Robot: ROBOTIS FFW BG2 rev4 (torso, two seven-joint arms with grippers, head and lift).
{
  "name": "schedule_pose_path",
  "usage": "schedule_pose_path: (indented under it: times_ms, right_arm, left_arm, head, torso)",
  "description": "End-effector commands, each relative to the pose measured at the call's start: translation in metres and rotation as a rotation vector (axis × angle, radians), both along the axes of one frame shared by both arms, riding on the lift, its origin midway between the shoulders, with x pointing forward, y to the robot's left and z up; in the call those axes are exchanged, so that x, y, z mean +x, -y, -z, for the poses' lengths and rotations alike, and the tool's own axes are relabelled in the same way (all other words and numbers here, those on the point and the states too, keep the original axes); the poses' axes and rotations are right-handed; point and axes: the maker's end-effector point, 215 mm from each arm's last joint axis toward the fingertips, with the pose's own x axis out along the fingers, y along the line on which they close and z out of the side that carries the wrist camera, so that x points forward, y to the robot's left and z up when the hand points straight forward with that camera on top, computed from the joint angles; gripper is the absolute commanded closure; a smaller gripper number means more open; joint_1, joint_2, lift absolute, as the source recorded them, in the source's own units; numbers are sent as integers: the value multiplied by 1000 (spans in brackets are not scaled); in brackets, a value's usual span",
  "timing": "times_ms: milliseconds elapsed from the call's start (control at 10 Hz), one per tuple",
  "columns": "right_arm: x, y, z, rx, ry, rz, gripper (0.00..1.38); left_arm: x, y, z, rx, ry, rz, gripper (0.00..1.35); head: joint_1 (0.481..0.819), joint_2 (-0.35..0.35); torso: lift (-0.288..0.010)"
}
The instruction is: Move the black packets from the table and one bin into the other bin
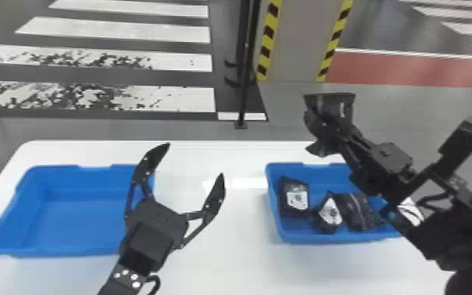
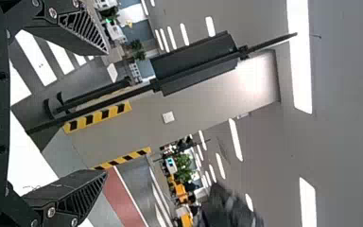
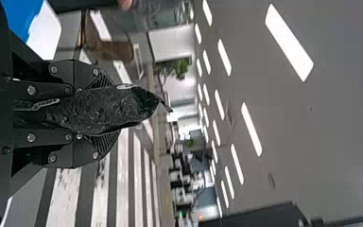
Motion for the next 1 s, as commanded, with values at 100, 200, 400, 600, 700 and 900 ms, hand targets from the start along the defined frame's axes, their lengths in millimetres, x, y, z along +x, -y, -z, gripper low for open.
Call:
schedule_pose_path:
  times_ms: [100, 200, 400, 600, 700, 900]
  right_arm:
    - [-1, 125, 53, -148, -93, 271, 1133]
    - [3, 158, 77, -173, -138, 333, 1133]
    - [29, 177, 126, -139, -217, 337, 1133]
    - [57, 167, 152, -120, -255, 300, 1116]
    - [72, 156, 166, -92, -285, 256, 1039]
    - [74, 133, 161, -75, -247, 185, 159]
  left_arm:
    - [3, -28, 9, -28, -29, -55, 125]
    - [4, -37, 14, -36, -46, -71, 125]
    - [6, -58, 27, -82, -99, -109, 125]
    - [7, -70, 33, -112, -124, -126, 125]
    - [7, -70, 34, -113, -129, -127, 125]
    - [8, -72, 35, -164, -151, -124, 125]
  head:
    - [672, -235]
    - [678, -259]
    - [695, -319]
    - [695, -308]
    - [695, -293]
    - [695, -256]
  torso:
    - [-110]
    - [-110]
    - [-110]
    - [-110]
    - [-110]
    - [-110]
